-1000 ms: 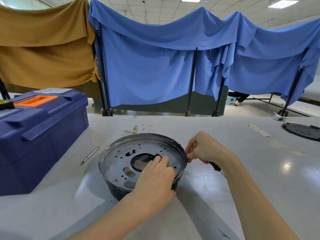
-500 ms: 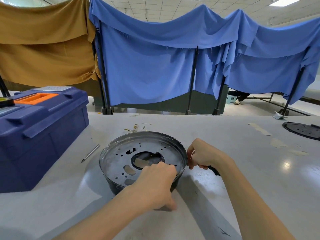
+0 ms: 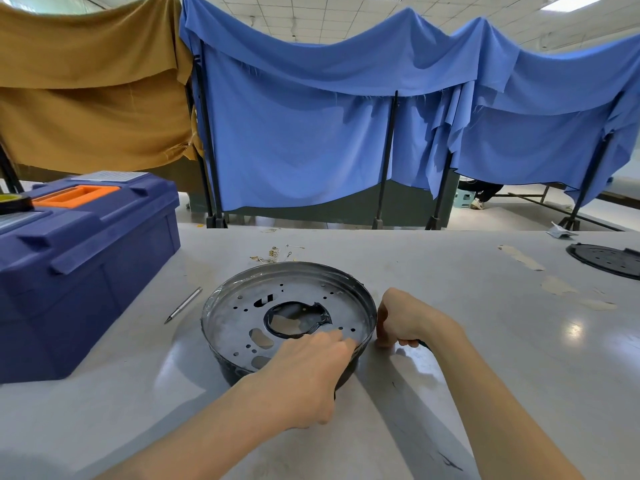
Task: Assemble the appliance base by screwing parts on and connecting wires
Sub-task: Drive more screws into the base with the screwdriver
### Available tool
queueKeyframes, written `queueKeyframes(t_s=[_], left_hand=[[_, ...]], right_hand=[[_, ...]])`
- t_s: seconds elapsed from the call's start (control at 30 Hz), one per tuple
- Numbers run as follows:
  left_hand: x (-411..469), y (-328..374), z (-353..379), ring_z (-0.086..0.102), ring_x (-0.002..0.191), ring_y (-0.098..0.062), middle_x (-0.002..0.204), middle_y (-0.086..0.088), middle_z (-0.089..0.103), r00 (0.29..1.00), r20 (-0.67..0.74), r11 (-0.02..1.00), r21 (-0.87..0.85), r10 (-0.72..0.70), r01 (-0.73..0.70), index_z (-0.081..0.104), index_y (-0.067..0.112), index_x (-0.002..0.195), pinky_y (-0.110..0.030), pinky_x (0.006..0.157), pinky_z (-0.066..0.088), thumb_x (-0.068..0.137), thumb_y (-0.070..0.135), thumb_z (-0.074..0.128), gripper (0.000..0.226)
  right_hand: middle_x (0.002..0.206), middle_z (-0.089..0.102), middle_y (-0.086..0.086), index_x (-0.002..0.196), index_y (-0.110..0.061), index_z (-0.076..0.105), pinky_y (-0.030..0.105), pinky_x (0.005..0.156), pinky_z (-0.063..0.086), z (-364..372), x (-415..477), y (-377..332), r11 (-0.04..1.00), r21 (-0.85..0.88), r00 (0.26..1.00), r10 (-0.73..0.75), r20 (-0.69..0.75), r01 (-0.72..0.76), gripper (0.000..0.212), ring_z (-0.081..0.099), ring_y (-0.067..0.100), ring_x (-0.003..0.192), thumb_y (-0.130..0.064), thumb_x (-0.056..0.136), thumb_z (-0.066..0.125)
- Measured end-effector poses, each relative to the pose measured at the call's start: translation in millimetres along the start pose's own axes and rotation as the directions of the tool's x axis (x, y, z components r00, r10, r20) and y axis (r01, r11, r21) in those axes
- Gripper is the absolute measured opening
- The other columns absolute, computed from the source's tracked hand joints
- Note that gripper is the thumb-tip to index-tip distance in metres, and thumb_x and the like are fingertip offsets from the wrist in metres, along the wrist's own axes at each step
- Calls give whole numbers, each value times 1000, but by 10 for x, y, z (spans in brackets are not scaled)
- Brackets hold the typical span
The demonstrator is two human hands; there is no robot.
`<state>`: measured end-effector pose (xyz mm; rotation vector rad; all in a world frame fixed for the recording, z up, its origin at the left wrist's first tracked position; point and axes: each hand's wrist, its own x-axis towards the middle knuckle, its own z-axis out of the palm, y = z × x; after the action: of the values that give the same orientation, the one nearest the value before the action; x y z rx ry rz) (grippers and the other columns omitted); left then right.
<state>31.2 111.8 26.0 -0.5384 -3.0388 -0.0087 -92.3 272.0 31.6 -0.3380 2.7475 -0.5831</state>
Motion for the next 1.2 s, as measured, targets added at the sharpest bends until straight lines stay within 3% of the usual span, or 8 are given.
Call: queueKeyframes(t_s=[0.37, 0.5, 0.57, 0.63, 0.73, 0.83, 1.0, 1.2], left_hand=[[84, -42, -226, 41, 62, -14, 73, 4, 40, 998, -49, 999, -33, -32, 31, 39, 19, 80, -26, 49, 21, 68, 16, 67, 31], [199, -180, -547, 53, 65, -14, 73, 3, 52, 997, 20, 974, -214, -77, 79, 50, 23, 76, -31, 49, 43, 63, 21, 76, 29], [241, -262, -712, 62, 73, -18, 78, 0, 63, 995, 65, 938, -333, -80, 97, 61, 22, 86, -38, 66, 58, 62, 22, 81, 31], [247, -339, -866, 66, 77, -19, 82, -2, 68, 992, 76, 897, -425, -101, 124, 65, 22, 92, -38, 74, 60, 62, 21, 81, 35], [189, -472, -1070, 68, 71, -18, 75, -1, 70, 987, 37, 829, -538, -158, 153, 68, 20, 88, -34, 67, 59, 54, 19, 79, 35], [94, -619, -1238, 65, 63, -21, 69, -11, 66, 984, 13, 647, -752, -179, 128, 70, 11, 81, -32, 59, 56, 49, 9, 72, 32], [-50, -846, -1307, 63, 78, -34, 90, -22, 63, 979, 33, 290, -952, -202, 92, 60, -11, 101, -39, 69, 57, 47, 0, 71, 57], [-109, -919, -1164, 69, 66, -28, 81, -17, 70, 985, 21, -52, -999, -169, 12, 72, 5, 88, -36, 62, 60, 43, 2, 70, 46]], right_hand=[[56, 53, 11, 74, 5, 64, 29, 52, 43, -57, 8, -5, 985, -170, 998, 43, 43, -35, 15, 48, 25, 48, 2, 69, 78], [59, 56, 10, 71, -2, 60, 24, 46, 40, -68, 8, 27, 985, -167, 998, 44, 47, -36, 12, 47, 23, 48, 5, 75, 69], [63, 66, 10, 76, 2, 64, 23, 43, 39, -95, 13, 43, 994, -111, 999, 24, 44, -19, 4, 49, 20, 46, 5, 79, 66], [69, 74, 8, 83, 4, 70, 23, 42, 42, -136, 18, 28, 999, -35, 1000, -22, 10, 23, 4, 55, 15, 45, 2, 83, 66], [67, 74, 3, 82, -1, 73, 22, 44, 47, -225, 1, 3, 991, 74, 992, -103, -75, 109, 7, 55, 7, 39, -2, 86, 67], [69, 75, 1, 81, -6, 75, 22, 43, 45, -356, -102, 9, 963, 182, 976, -180, -120, 199, 10, 51, 8, 37, -2, 86, 67], [74, 76, 3, 81, -7, 76, 21, 41, 41, -570, -328, -26, 874, 349, 935, -271, -227, 338, 12, 48, 12, 40, 2, 84, 69], [72, 74, 15, 73, -6, 73, 21, 37, 35, -639, -501, -181, 688, 507, 838, -292, -461, 519, 9, 42, 13, 34, 0, 76, 79]])
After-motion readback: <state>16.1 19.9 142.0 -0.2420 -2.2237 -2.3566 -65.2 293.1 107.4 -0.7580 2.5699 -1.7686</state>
